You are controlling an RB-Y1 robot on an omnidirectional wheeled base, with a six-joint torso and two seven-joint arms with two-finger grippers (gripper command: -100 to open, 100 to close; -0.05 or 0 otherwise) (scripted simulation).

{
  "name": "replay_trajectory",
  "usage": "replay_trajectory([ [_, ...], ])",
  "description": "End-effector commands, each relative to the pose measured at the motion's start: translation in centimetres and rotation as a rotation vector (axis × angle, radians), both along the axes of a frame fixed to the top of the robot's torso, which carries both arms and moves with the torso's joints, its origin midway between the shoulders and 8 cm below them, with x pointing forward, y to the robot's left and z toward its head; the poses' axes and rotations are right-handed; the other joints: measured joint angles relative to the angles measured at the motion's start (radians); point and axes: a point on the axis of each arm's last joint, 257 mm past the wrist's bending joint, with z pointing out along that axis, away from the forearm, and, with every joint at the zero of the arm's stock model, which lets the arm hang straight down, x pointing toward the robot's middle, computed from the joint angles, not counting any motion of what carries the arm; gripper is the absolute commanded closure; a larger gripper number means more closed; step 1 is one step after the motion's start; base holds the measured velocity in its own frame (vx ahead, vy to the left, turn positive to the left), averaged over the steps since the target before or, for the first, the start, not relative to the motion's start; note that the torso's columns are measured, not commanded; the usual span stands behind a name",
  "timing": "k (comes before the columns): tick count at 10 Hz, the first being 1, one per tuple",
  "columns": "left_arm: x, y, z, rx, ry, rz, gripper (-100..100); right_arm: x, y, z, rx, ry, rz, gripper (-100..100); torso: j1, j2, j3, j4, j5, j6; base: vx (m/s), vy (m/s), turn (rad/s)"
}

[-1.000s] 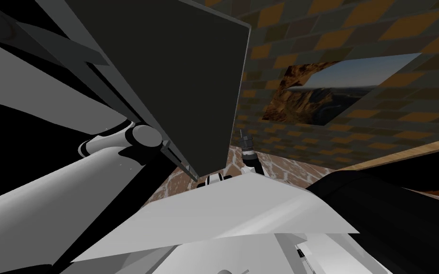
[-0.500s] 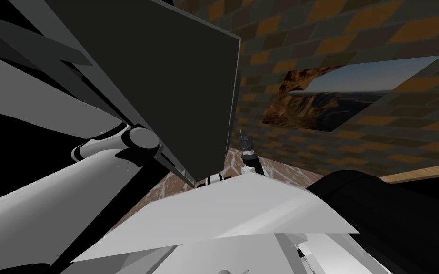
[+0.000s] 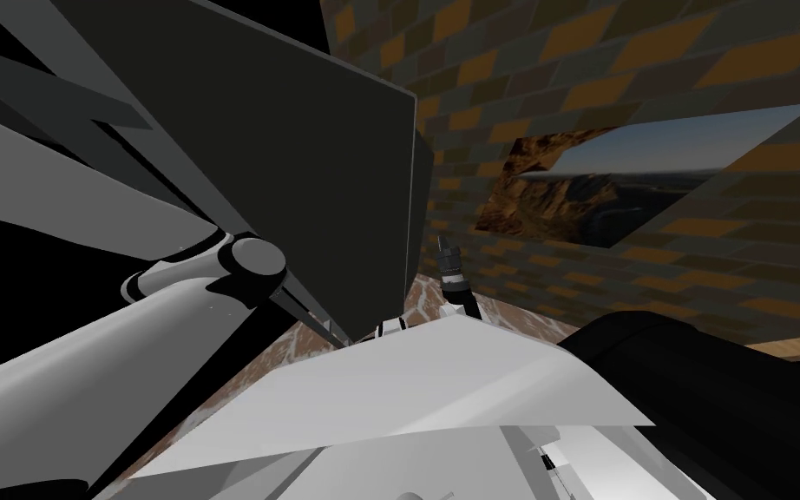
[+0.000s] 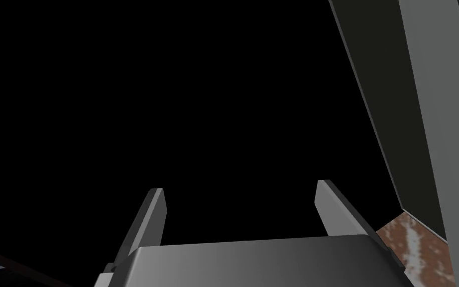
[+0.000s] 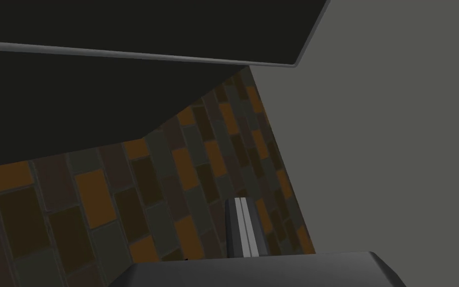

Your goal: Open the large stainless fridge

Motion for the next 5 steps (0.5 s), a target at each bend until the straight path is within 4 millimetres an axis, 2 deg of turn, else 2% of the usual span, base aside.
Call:
replay_trajectory([
  [1, 0.6, 0.3, -2.2, -0.015, 0.053, 0.016, -100, 0.0, 0.0, 0.0, 0.0, 0.0, 0.0, 0, -0.001, -0.002, -0.001, -0.002, 0.0, 0.002, -0.03, -0.108, 0.042],
  [5, -0.3, 1.7, -3.1, -0.027, 0.066, 0.071, -100, 0.0, 0.0, 0.0, 0.0, 0.0, 0.0, 0, 0.001, -0.009, -0.005, -0.007, 0.004, 0.003, -0.017, -0.091, 0.052],
])
